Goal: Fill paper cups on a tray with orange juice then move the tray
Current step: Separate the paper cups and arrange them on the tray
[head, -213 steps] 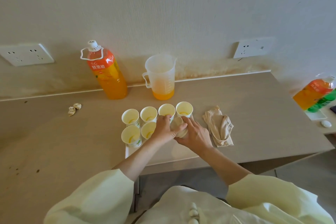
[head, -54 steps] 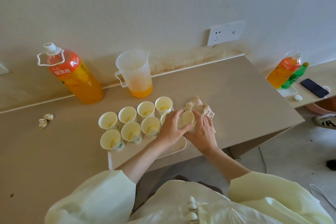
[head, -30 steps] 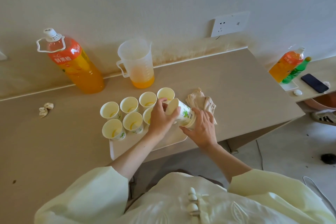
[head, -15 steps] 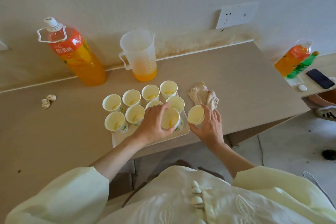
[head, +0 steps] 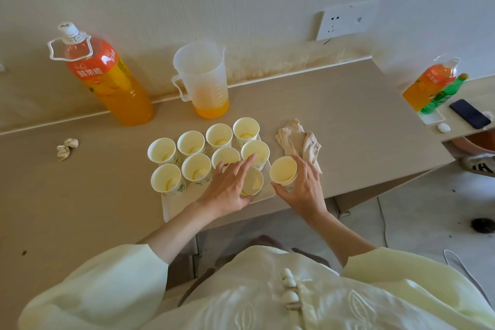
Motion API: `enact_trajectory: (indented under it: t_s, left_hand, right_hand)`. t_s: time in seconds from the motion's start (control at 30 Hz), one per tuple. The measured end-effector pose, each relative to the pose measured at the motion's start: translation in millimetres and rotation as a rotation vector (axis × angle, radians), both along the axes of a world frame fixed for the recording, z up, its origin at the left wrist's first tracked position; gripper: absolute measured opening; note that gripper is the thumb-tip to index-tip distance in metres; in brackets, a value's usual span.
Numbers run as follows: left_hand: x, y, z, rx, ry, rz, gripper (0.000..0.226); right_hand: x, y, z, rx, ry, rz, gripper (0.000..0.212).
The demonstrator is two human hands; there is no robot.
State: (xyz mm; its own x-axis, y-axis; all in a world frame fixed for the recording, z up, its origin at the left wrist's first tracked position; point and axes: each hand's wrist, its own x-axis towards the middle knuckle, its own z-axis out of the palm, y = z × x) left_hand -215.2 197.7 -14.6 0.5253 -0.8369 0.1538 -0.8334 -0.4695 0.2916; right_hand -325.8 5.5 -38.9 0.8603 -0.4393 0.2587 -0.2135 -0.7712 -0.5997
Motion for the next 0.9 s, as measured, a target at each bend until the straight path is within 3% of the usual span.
enact_trajectory:
  t_s: [0.4,0.7,0.9]
  left_hand:
    - [-3,-4,5,0.008,0.024,0.004,0.112]
    - [-8,-8,10,0.045,0.123,0.102,0.103]
    - [-7,-3,17,-0.049,0.173,0.166,0.094]
  right_hand:
    - [-3,12,11,0.167,-0.014,-0.077,0.088]
    - [2,20,31,0.484,-0.075,-0.128,0.099]
    - [1,24,41,0.523,-0.115,-0.112,0.084]
